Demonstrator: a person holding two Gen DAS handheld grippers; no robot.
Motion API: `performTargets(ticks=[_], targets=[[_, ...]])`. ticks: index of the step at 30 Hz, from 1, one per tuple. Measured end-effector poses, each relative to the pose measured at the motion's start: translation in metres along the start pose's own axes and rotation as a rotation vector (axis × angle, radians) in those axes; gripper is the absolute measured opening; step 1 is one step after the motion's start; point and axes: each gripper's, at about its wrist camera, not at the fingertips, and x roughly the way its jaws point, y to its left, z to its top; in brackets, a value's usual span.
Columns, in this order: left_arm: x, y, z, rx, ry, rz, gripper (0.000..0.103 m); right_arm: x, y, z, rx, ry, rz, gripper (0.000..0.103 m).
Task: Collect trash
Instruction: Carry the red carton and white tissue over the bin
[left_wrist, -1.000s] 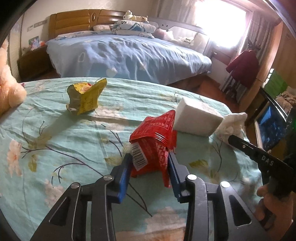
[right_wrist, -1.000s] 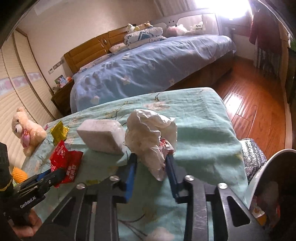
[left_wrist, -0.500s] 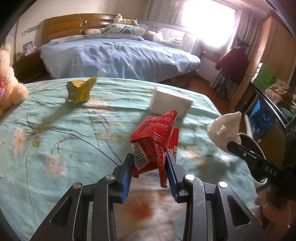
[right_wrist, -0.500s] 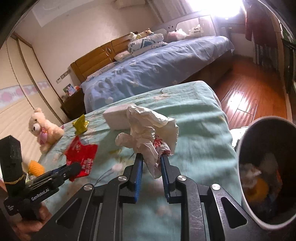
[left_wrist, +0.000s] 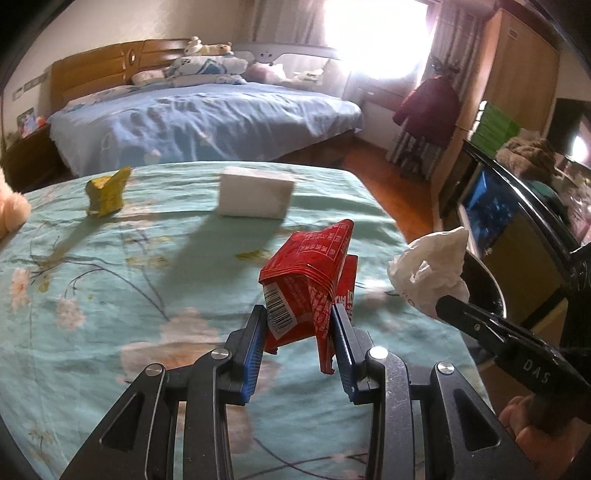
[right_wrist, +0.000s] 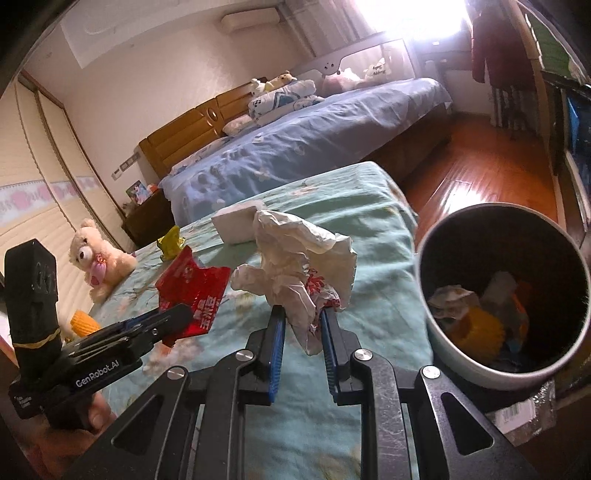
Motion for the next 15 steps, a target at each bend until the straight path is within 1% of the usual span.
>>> performTargets(ticks=[15], targets=[[-0.001, -0.048, -0.003, 0.089, 0.013, -0.043, 0.034, -0.039, -0.033, -0.011, 0.048, -0.041, -0.041, 0.02]])
